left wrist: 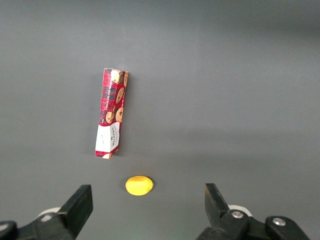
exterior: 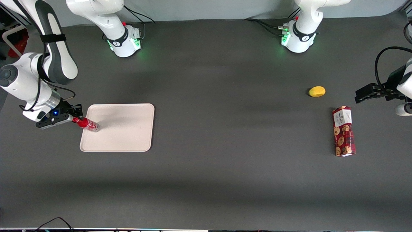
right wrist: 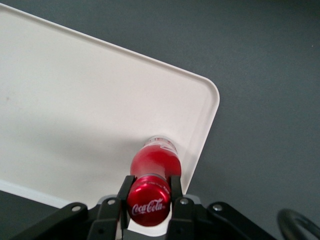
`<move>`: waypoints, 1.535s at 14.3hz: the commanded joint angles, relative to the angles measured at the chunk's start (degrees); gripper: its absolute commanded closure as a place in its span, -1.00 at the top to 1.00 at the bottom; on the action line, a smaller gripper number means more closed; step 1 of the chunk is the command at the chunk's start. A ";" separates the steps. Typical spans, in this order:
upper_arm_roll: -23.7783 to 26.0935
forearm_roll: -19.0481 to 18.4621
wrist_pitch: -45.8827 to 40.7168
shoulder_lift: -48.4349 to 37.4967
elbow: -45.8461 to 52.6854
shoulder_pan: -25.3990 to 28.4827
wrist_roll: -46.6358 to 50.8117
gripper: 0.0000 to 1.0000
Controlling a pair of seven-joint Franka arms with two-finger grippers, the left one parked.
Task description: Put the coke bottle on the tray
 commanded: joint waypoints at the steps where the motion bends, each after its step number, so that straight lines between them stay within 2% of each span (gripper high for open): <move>1: -0.78 -0.62 1.11 -0.45 -0.20 0.28 -0.96 1.00; 5: -0.78 0.17 -1.78 -2.81 1.72 0.37 1.93 1.00; 8: -0.26 0.52 -12.92 -4.76 10.22 1.07 10.53 1.00; 11: 2.46 4.55 -23.64 -4.50 22.35 1.25 17.83 1.00; 13: 4.74 4.56 -31.46 -3.10 31.48 1.42 22.23 1.00; 15: 5.54 4.56 -35.79 -0.73 38.27 1.42 23.99 1.00; 19: 5.89 3.86 -39.04 -0.80 40.23 2.39 25.67 1.00; 22: 6.51 0.09 -45.11 -0.72 42.94 2.39 27.43 1.00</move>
